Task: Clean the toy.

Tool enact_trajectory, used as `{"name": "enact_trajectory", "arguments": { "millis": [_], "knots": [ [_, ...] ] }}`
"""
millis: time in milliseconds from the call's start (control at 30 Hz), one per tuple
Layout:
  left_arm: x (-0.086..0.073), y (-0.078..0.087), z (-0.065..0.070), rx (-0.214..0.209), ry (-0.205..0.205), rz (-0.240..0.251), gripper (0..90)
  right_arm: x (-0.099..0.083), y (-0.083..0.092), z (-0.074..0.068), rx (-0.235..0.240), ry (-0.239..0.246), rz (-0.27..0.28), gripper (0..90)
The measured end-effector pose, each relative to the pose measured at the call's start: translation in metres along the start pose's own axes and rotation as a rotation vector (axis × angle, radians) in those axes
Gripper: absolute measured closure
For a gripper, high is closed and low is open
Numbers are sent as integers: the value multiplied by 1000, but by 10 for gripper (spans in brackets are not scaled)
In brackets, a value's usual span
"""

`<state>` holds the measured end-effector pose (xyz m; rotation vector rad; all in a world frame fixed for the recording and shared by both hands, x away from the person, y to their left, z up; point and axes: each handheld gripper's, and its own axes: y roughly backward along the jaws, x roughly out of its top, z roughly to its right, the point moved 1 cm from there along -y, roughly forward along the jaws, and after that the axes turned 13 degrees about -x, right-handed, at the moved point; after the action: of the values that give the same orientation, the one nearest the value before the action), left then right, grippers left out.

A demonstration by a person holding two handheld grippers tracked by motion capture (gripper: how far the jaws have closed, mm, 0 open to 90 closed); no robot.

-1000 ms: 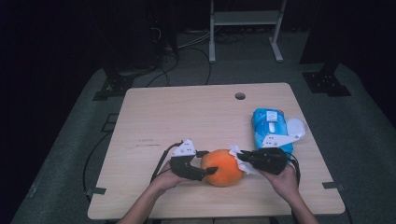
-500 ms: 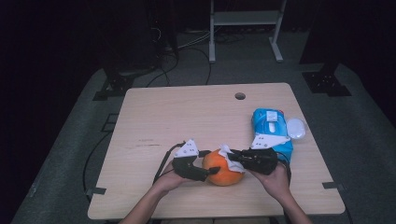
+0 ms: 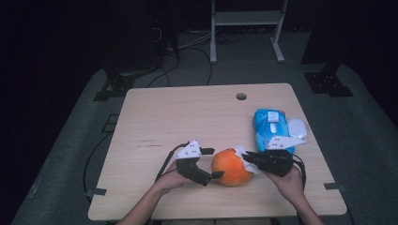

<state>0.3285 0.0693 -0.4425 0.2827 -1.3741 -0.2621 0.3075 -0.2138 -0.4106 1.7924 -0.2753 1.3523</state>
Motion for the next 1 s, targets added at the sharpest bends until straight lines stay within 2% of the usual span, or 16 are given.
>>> {"name": "enact_trajectory", "arguments": {
  "millis": [100,167,233,333,433,500,600,667,767,833,900,967,1000],
  "knots": [
    [-3,-13,-4,-56,-2,-11,94,-4,2,8,-5,-35,2,825],
    [-4,-17,-3,-54,-9,1,105,-5,2,9,-2,-47,6,825],
    [-2,-16,1,-31,-17,5,186,-4,1,10,-7,-53,13,826],
    [10,-10,9,6,-33,-2,282,0,2,11,16,-83,38,831],
    [24,3,16,14,-25,22,307,6,0,9,23,-90,56,832],
    [33,14,19,25,-32,28,312,10,-3,8,51,-105,73,833],
    [39,26,22,55,-34,-2,313,14,-11,4,77,-111,74,832],
    [34,27,19,72,-12,-28,313,13,-23,1,78,-110,48,832],
    [18,22,11,97,40,-65,317,6,-38,5,87,-139,15,833],
    [9,21,7,85,69,-39,324,3,-41,6,92,-148,9,833],
    [11,22,4,99,82,-33,323,5,-38,4,89,-138,27,833],
    [12,20,1,106,100,-21,320,11,-31,0,105,-128,60,833],
    [12,18,0,108,104,-15,320,16,-28,-4,106,-103,79,832]
  ]
}}
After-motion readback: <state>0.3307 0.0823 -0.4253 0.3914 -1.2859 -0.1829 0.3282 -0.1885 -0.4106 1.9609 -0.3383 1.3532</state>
